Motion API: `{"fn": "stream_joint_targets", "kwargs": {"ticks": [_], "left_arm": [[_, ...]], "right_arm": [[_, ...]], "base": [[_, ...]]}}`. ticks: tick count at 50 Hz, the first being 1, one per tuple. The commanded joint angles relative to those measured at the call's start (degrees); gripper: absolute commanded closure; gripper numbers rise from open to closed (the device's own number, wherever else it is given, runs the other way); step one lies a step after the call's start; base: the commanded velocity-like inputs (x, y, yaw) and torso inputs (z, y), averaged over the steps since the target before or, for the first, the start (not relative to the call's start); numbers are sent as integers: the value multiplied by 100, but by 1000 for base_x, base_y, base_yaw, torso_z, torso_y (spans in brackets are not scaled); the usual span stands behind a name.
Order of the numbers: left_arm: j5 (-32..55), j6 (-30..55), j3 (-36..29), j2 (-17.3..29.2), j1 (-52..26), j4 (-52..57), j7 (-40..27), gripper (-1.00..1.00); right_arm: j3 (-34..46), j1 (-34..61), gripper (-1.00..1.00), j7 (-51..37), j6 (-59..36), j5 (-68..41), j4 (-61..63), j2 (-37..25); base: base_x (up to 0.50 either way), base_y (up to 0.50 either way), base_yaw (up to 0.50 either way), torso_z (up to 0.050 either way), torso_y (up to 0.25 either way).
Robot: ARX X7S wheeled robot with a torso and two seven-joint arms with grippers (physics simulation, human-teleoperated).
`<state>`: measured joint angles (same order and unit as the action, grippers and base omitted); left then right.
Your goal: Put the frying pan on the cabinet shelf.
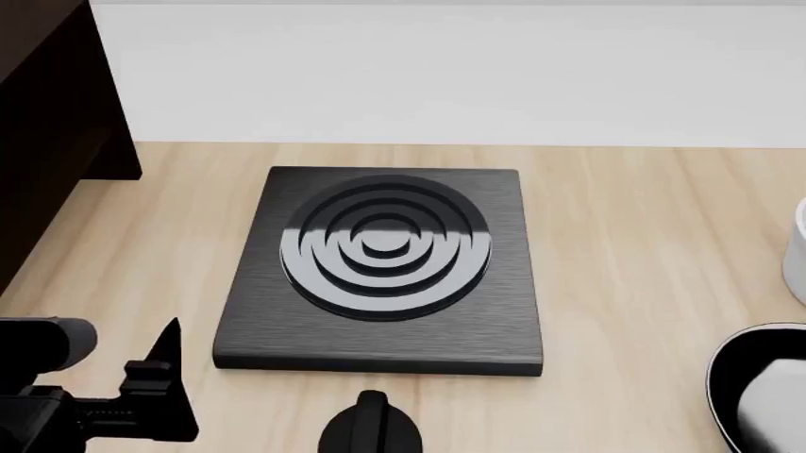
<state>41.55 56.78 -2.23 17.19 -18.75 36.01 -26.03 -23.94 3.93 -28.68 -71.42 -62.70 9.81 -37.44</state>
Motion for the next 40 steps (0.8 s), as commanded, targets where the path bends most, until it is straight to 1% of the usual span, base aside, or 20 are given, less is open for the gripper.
{"fn": "stream_joint_targets", "kwargs": {"ticks": [1,8,13,14,19,29,35,40], "left_arm": [[88,-63,46,-12,33,-43,29,-100],[49,-117,-14,2,52,-79,38,-100],[32,-174,0,-3,49,-74,13,-100],[37,-180,2,-6,54,-80,14,-100],[60,-170,-9,5,56,-68,1,-100],[86,-188,4,34,59,-66,-20,-100],[134,-150,19,43,42,-23,-68,-100],[171,-136,19,37,33,-8,-90,-100]], "right_arm": [[126,-270,-100,257,341,232,-218,94],[135,-395,-100,288,397,238,-154,126],[-41,-487,-100,195,333,82,113,91],[-74,-500,100,148,296,39,176,88],[-247,-514,100,-24,278,-86,521,74],[-453,-320,100,-522,-207,-676,1171,-89],[-545,57,100,-1029,-595,-1234,1500,-226],[-472,617,100,-1663,-965,-2007,1597,-332]], "base": [[0,0,0,0,0],[1,0,0,0,0],[0,-1,0,0,0],[0,0,0,0,0],[0,0,0,0,0],[0,0,0,0,0],[0,0,0,0,3],[0,0,0,0,0]]}}
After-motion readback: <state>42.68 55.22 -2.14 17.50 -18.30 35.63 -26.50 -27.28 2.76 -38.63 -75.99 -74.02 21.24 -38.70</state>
